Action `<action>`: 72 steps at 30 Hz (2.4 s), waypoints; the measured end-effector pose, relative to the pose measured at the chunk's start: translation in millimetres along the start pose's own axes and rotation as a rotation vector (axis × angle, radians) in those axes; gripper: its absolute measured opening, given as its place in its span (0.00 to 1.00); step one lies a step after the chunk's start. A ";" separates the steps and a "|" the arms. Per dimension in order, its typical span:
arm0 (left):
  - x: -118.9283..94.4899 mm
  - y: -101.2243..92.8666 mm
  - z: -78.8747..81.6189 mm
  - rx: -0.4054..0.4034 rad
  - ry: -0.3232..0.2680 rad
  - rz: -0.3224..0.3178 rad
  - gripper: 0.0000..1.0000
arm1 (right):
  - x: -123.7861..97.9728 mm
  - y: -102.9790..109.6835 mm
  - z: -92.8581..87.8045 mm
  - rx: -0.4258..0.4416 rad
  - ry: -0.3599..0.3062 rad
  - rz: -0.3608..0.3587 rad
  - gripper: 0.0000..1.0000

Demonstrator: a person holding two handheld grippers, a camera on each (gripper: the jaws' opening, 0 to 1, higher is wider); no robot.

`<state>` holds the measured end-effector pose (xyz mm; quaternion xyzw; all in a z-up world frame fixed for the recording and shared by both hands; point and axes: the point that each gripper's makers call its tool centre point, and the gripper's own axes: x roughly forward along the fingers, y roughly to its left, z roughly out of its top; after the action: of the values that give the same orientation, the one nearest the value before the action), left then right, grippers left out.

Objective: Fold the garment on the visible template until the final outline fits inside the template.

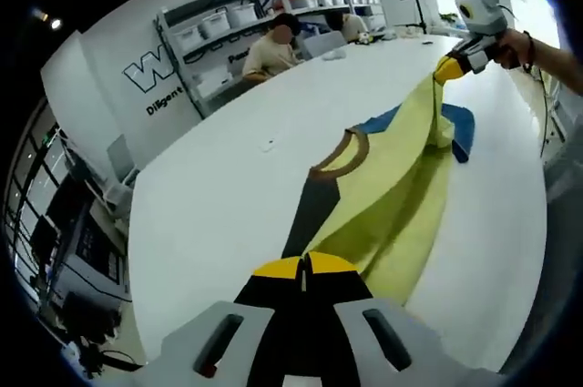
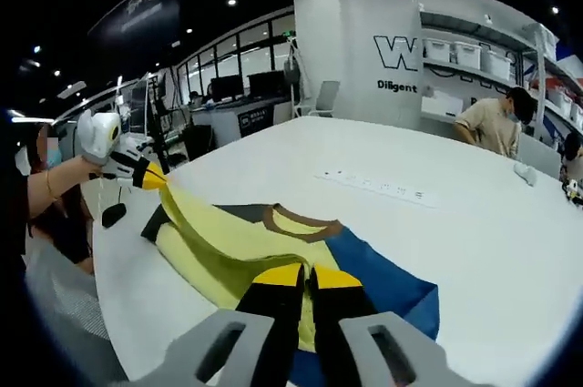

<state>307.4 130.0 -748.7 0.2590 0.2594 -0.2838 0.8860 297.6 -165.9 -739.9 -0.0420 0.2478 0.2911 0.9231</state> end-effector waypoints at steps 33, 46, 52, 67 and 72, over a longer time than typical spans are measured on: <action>-115.5 -133.6 -52.5 -0.010 0.056 -0.250 0.06 | -134.7 97.9 -110.0 -0.193 0.270 0.316 0.00; -121.1 -167.7 -88.1 0.041 0.164 -0.296 0.06 | -148.0 98.5 -153.5 -0.151 0.399 0.301 0.00; -122.5 -180.1 -100.8 0.055 0.219 -0.315 0.06 | -147.5 102.7 -174.2 -0.141 0.445 0.306 0.00; -125.6 -197.7 -115.6 0.040 0.256 -0.386 0.06 | -144.2 102.2 -205.2 -0.097 0.514 0.261 0.00; -126.9 -192.4 -118.0 0.002 0.269 -0.366 0.16 | -144.9 108.2 -197.3 0.012 0.488 0.267 0.05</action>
<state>58.5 112.6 -818.0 0.2441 0.4174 -0.4031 0.7770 49.2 -195.0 -835.2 -0.0723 0.4680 0.3896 0.7899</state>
